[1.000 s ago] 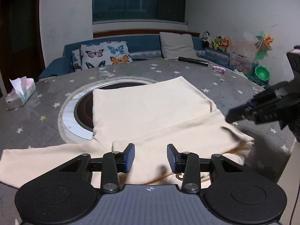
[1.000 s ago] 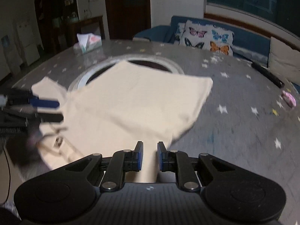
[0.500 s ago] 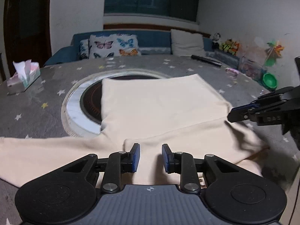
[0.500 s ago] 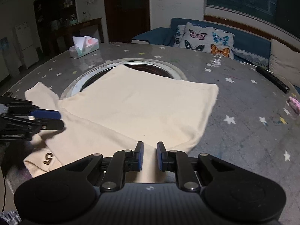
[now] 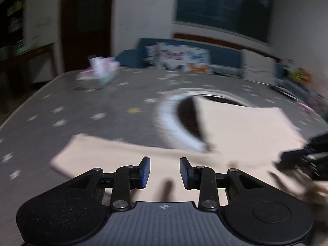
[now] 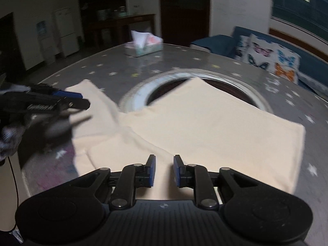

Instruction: Fold clothes

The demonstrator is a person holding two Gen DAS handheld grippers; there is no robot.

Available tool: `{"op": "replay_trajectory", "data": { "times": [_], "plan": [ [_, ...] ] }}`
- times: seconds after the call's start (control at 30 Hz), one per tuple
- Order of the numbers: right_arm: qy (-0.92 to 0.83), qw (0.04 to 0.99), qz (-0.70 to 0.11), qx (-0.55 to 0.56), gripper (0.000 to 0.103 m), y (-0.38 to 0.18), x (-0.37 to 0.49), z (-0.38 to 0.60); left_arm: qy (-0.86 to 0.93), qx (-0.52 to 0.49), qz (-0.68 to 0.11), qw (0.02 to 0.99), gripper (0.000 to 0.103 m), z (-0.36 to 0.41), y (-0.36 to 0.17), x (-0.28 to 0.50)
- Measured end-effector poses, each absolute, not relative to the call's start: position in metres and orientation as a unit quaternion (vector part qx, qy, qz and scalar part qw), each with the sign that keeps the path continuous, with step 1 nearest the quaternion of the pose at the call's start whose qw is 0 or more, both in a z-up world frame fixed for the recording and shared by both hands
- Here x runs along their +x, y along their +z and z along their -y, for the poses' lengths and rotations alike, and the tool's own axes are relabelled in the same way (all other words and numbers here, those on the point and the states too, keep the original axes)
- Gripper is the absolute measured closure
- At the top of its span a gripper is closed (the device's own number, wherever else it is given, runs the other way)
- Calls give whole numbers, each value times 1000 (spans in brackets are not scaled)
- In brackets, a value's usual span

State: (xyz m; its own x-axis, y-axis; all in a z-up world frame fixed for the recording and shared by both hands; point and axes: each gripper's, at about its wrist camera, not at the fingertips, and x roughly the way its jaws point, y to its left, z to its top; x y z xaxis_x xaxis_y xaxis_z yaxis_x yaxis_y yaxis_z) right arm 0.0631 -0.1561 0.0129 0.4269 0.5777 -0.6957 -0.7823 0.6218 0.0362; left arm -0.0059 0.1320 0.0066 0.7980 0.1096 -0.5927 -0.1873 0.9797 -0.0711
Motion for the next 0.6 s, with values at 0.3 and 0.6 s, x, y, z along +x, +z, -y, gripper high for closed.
{"op": "replay_trajectory", "data": {
  "times": [0.3, 0.6],
  "plan": [
    [447, 809, -334, -186, 79, 0, 48, 110, 199, -102, -318, 921, 57, -196, -3, -16],
    [475, 788, -328, -213, 79, 1, 25, 104, 239, -134, -319, 907, 59, -220, -13, -18]
  ]
}}
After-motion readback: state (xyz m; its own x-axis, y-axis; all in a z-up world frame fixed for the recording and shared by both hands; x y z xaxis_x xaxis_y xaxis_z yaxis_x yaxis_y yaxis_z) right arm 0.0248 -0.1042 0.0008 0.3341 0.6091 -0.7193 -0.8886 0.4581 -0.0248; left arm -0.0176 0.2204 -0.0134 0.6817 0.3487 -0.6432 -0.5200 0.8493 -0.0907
